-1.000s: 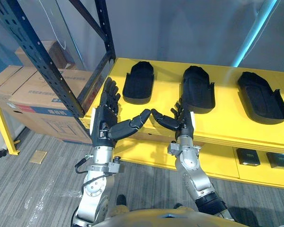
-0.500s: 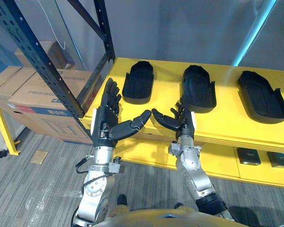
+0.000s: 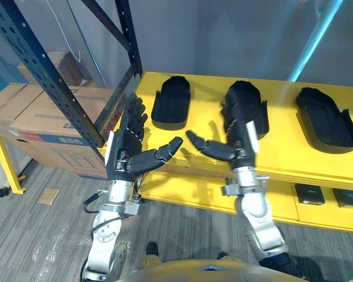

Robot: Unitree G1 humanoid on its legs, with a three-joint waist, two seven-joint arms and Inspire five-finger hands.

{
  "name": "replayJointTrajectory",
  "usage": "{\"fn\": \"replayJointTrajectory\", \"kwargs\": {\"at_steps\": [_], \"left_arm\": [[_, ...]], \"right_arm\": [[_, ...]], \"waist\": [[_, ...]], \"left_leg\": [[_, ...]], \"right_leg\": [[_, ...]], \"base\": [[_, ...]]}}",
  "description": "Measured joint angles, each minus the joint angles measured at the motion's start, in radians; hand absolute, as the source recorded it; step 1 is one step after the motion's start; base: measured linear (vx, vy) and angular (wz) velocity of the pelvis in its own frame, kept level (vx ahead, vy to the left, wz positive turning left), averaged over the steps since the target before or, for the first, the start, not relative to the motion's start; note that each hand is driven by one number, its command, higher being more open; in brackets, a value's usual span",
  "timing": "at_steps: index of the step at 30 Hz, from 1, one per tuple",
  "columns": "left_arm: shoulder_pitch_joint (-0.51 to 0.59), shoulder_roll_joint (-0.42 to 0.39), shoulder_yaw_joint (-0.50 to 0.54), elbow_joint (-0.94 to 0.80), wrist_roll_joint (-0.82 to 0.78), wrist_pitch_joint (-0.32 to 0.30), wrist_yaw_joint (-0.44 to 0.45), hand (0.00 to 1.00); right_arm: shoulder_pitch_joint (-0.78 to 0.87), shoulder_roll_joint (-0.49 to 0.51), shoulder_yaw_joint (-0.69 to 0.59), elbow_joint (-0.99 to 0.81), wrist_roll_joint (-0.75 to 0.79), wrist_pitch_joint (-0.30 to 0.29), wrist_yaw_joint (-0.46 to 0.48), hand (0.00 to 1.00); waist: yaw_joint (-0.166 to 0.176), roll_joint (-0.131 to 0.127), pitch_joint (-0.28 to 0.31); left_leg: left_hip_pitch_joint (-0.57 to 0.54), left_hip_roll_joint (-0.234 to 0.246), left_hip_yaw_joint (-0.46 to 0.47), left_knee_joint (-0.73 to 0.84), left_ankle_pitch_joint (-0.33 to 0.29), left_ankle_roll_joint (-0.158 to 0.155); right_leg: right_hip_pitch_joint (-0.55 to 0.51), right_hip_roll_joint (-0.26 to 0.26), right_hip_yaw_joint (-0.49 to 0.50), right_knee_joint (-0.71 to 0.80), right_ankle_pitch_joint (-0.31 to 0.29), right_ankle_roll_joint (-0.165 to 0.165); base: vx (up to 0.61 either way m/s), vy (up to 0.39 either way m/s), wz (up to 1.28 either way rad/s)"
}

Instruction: Walk over and take three plastic housings, then place them on the shelf

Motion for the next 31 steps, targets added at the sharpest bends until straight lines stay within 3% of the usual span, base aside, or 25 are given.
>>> {"fn": "replayJointTrajectory", "kwargs": {"at_steps": [5,10,14,19,22,27,29,30,31], "left_arm": [[0.115,0.018,0.13,-0.096,-0.195,0.001,-0.228,1.0],[0.23,0.013,0.28,-0.053,-0.405,0.006,-0.488,1.0],[0.234,0.012,0.371,0.193,-0.577,0.053,-0.633,1.0],[0.249,0.01,0.401,0.546,-0.721,0.131,-0.737,1.0],[0.255,-0.008,0.4,0.746,-0.802,0.159,-0.773,1.0],[0.259,-0.105,0.517,0.949,-0.895,0.269,-0.797,1.0],[0.248,-0.132,0.585,1.027,-0.867,0.311,-0.728,1.0],[0.216,-0.139,0.638,1.116,-0.778,0.33,-0.606,1.0],[0.201,-0.138,0.654,1.156,-0.733,0.331,-0.551,1.0]], "right_arm": [[0.13,0.012,-0.212,-0.099,-0.068,-0.038,-0.114,1.0],[0.233,0.022,-0.461,0.013,-0.085,-0.036,-0.204,1.0],[0.253,0.021,-0.632,0.26,-0.074,-0.033,-0.266,1.0],[0.273,0.022,-0.677,0.593,0.015,-0.01,-0.276,1.0],[0.261,0.05,-0.687,0.761,0.081,0.021,-0.28,1.0],[0.282,0.13,-0.745,0.971,0.217,0.201,-0.191,1.0],[0.27,0.141,-0.788,1.091,0.3,0.261,-0.114,1.0],[0.259,0.152,-0.829,1.176,0.348,0.31,-0.059,1.0],[0.251,0.156,-0.841,1.204,0.359,0.326,-0.042,1.0]], "waist": [[-0.007,0.01,-0.02],[-0.027,0.026,-0.03],[-0.03,0.044,-0.042],[-0.028,0.045,-0.043],[-0.025,0.036,-0.039],[0.002,0.007,-0.033],[0.003,-0.002,-0.037],[0.002,-0.008,-0.037],[0.002,-0.008,-0.037]], "left_leg": [[0.017,0.002,0.03,0.0,-0.018,0.0],[0.019,0.003,0.046,0.0,-0.024,0.0],[0.019,0.003,0.053,0.0,-0.028,0.0],[0.021,0.004,0.053,0.0,-0.036,0.003],[0.036,0.002,0.053,0.0,-0.045,0.004],[0.068,0.0,0.049,0.0,-0.063,-0.002],[0.076,-0.002,0.036,0.0,-0.066,-0.002],[0.08,-0.007,0.022,-0.001,-0.066,-0.001],[0.082,-0.009,0.02,-0.001,-0.066,0.0]], "right_leg": [[0.001,0.0,0.027,-0.004,-0.002,-0.001],[-0.002,0.002,0.038,-0.016,-0.002,0.001],[-0.004,0.003,0.044,-0.02,-0.002,0.002],[-0.004,0.003,0.042,-0.015,-0.011,0.002],[0.004,-0.002,0.039,0.004,-0.027,0.004],[0.042,-0.006,0.021,0.006,-0.047,0.009],[0.06,-0.009,0.006,0.005,-0.054,0.011],[0.073,-0.013,-0.008,0.006,-0.06,0.013],[0.077,-0.015,-0.012,0.007,-0.062,0.014]], "base": [[0.0,-0.002,-0.17],[0.01,-0.007,-0.08],[0.01,-0.009,-0.04],[0.0,0.0,0.0],[0.01,-0.001,0.01],[0.04,-0.007,0.07],[0.04,-0.007,0.19],[0.05,-0.007,0.23],[0.04,-0.005,0.18]]}}
